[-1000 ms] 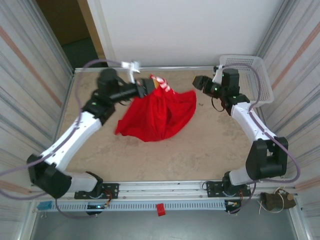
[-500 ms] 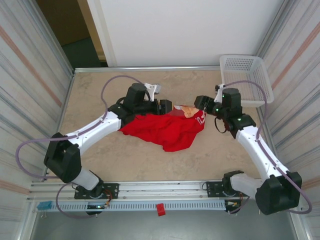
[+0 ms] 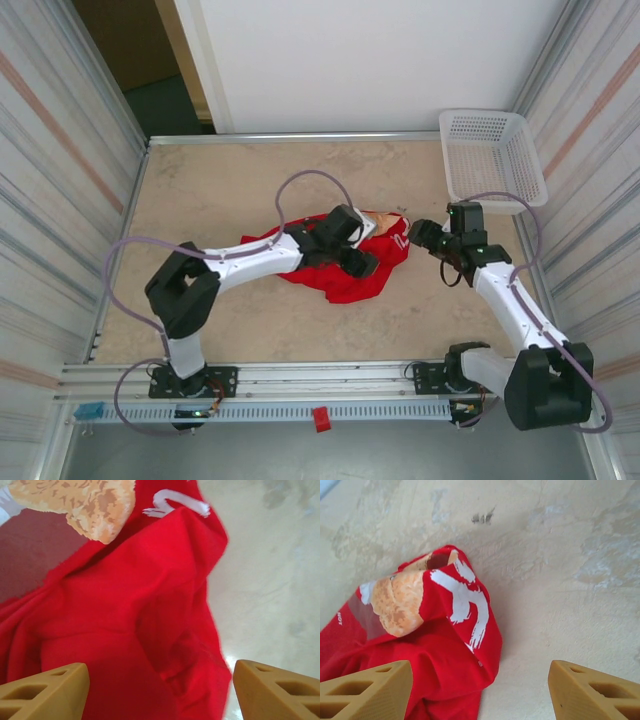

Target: Fold the inside-out t-shirt

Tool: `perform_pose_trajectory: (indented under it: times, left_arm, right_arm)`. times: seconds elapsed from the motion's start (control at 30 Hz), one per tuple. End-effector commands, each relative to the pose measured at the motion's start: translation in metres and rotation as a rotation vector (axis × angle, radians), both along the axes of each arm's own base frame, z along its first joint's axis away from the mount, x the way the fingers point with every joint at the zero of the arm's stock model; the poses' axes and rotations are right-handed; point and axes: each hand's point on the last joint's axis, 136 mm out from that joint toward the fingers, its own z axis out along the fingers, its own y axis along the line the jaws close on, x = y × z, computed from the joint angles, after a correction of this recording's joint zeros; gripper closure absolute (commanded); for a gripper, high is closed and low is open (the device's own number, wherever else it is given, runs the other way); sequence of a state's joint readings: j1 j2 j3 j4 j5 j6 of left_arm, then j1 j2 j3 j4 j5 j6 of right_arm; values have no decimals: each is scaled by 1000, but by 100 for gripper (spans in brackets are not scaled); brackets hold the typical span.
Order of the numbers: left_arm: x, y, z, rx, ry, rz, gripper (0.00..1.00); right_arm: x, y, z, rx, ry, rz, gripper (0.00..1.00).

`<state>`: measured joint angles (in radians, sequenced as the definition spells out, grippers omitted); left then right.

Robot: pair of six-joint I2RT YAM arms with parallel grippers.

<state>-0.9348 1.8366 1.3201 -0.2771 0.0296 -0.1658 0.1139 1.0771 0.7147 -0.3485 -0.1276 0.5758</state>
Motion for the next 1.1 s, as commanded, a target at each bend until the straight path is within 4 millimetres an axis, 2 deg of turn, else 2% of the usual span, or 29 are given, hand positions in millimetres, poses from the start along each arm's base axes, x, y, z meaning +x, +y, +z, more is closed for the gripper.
perform_pose_trajectory:
  times: [0.0,0.13,0.2,0.23,0.3,0.37,0.43,0.6,0.7,0.87,1.07]
  left_arm:
    - [29,13,-5,157,-126,35,23]
    - [43,14,-23,244,-139,46,24]
    - [47,10,-32,254,-117,28,31]
    - [48,7,-34,255,-107,17,38]
    - [51,4,-31,244,-81,-5,75]
    - [52,2,-13,191,-66,-20,100]
    - [51,1,19,86,-42,-29,100]
    - [35,3,114,-273,77,-115,100]
    - [26,13,154,-425,120,-155,100]
    - [19,30,183,-531,135,-171,100]
    - [11,38,187,-542,143,-180,100]
  right_arm:
    - [-10,2,4,48,5,-5,30]
    - [-14,10,12,101,-8,13,29]
    - [-17,16,11,133,-3,24,29]
    - [-17,18,10,142,1,29,29]
    - [-21,22,14,156,-19,42,29]
    - [-22,27,13,165,-26,62,29]
    - [-23,34,12,173,-33,92,29]
    - [-20,67,29,199,-116,251,29]
    - [-17,87,41,191,-167,348,26]
    - [-12,110,55,148,-240,482,24]
    - [1,124,64,57,-284,526,19]
